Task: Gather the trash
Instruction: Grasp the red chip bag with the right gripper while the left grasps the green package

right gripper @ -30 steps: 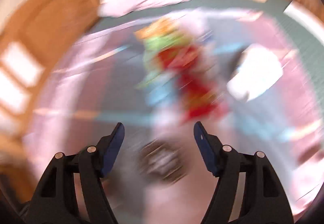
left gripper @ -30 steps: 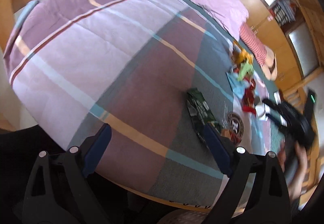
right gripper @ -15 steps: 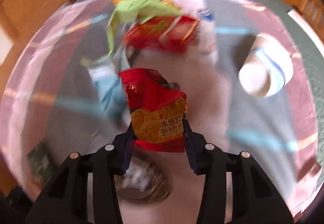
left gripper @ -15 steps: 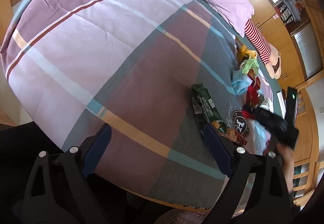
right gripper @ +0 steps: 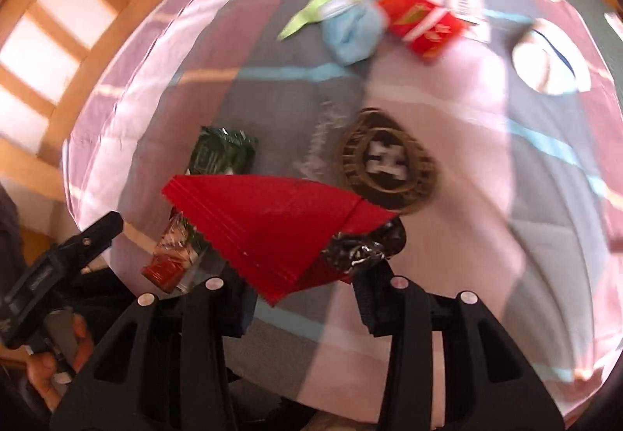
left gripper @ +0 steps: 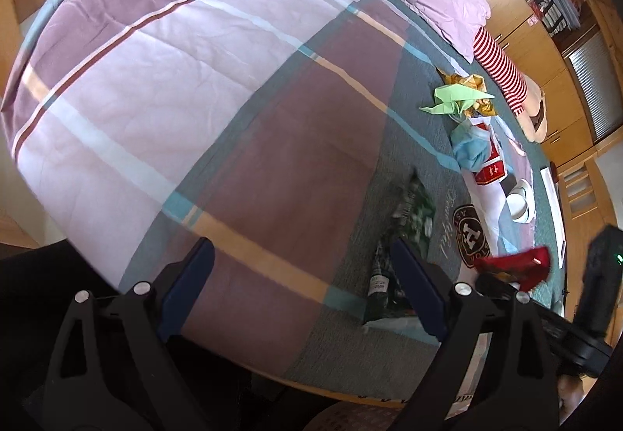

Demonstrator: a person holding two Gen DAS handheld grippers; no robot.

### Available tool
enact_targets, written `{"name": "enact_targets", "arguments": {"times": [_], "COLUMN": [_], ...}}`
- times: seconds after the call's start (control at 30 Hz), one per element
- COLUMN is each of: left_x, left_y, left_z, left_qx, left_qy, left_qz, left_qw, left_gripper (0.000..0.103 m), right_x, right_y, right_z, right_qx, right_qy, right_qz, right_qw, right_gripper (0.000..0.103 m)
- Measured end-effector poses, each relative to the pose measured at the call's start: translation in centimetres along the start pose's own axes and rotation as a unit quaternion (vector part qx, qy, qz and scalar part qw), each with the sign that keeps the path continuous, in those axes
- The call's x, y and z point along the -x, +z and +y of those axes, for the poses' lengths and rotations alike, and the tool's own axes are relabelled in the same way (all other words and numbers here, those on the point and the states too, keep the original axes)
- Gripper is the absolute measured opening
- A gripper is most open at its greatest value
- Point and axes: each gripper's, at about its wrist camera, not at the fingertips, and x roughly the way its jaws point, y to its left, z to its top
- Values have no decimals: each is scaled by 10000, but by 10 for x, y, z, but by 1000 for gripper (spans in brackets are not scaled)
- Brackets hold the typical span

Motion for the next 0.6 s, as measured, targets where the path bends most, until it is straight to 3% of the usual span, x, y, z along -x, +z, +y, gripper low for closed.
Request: {"name": "enact_targets", "arguments": {"times": [0.07, 0.17, 0.27, 0.33, 0.47, 0.6], "left_x": [-14, -31, -37, -40, -48, -59], "left_y": [2, 0, -7, -12, -16, -21], "left_z": [-15, -42, -65, -72, -79, -85], "left_qx": [-90, -482, -1008, -1246, -1500, -1720], "left_qy": [-129, -176, -57, 42, 216, 295], "left_qz": [303, 639, 630, 631, 694, 849], "left_qw": [9994, 9966, 9929, 9902, 9860, 9810], "left_gripper": [92, 92, 92, 92, 92, 91], "right_x": [6, 12, 32, 41, 43, 23], "right_y": [-6, -5, -3, -2, 6, 13], "right_z": [-22, -43, -65, -77, -80, -63], "right_qx": [-486, -881, -1235, -1362, -1252, -757], "right_qy": [217, 70, 215, 210, -329, -932], "right_qz": [102, 37, -501, -684, -766, -591], "right_qw": [9985, 9961, 9908, 9881, 9886, 9910], "right_gripper": [44, 52, 66, 69, 69, 69]}}
